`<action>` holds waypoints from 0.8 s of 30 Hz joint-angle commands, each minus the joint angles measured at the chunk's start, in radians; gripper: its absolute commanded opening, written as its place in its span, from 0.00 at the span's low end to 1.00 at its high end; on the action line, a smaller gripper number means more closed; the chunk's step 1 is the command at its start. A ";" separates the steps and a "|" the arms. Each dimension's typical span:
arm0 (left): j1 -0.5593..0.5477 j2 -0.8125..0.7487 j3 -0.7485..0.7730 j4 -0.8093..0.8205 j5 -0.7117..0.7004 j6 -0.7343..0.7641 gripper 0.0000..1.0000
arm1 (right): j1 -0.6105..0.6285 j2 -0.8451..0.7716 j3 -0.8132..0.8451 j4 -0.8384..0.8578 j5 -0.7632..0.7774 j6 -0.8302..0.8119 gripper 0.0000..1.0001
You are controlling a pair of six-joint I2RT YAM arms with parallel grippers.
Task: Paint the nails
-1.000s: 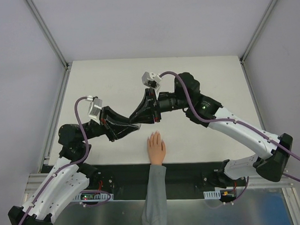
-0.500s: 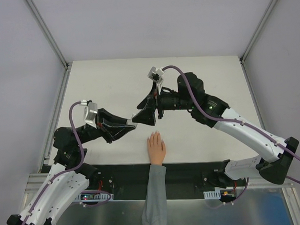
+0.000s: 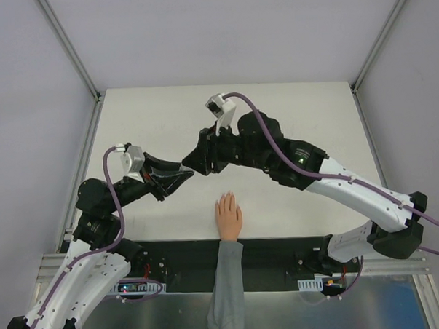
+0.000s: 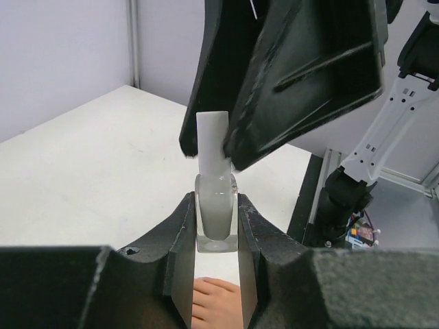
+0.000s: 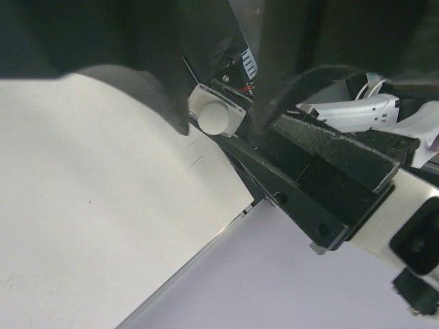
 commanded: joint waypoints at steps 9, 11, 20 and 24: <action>0.009 -0.020 0.043 0.038 0.030 -0.038 0.00 | -0.005 0.009 -0.018 0.094 -0.037 -0.119 0.01; 0.009 -0.017 0.022 0.093 0.162 -0.094 0.00 | -0.037 -0.022 -0.083 0.135 -0.408 -0.254 0.01; 0.009 0.088 -0.063 0.571 0.483 -0.515 0.00 | -0.168 -0.081 -0.210 0.283 -0.994 -0.290 0.00; 0.009 0.039 -0.049 0.426 0.397 -0.380 0.00 | -0.170 -0.111 -0.232 0.291 -0.948 -0.281 0.00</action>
